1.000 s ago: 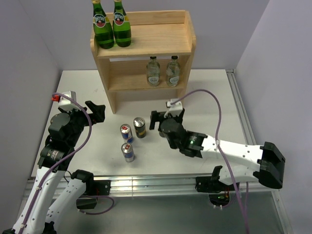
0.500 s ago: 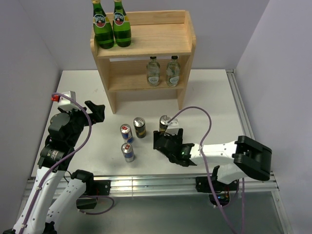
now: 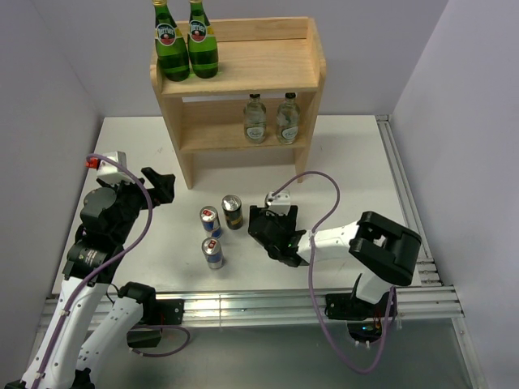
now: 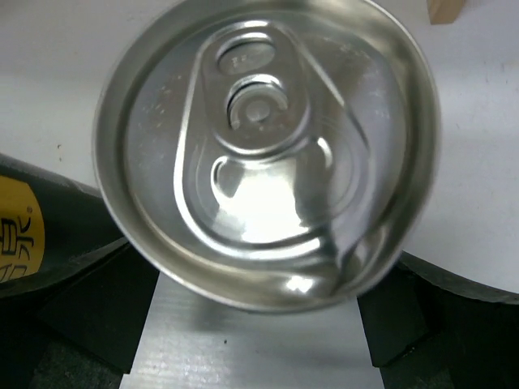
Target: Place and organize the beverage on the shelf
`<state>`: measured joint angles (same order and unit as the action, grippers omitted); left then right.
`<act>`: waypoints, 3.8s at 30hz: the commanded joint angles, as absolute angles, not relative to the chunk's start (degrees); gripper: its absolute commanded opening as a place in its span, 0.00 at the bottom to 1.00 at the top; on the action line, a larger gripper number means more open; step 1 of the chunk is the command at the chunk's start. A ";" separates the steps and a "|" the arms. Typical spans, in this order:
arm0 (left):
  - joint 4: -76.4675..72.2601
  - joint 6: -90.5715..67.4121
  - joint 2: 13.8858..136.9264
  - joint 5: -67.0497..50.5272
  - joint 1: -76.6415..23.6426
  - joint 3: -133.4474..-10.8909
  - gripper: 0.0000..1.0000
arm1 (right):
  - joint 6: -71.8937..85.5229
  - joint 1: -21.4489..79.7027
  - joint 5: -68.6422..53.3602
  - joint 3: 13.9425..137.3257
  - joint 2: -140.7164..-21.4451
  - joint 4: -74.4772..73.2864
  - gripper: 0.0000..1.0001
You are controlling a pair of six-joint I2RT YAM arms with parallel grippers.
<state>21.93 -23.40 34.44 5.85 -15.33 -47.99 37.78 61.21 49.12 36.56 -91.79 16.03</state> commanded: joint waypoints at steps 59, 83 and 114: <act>20.48 -22.50 33.49 6.59 -14.94 -47.90 0.99 | 2.29 36.30 38.41 138.95 -102.92 -26.28 0.00; 20.57 -22.41 33.14 6.77 -14.94 -47.99 0.99 | 4.13 34.89 37.26 135.79 -105.12 -26.90 1.00; 20.39 -22.50 33.49 6.33 -13.97 -47.99 0.99 | 9.31 37.17 35.16 111.19 -89.13 -22.94 1.00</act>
<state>21.89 -23.22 33.82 6.33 -14.48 -47.99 7.88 35.90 35.16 113.03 -93.06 -24.67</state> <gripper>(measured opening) 0.994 0.998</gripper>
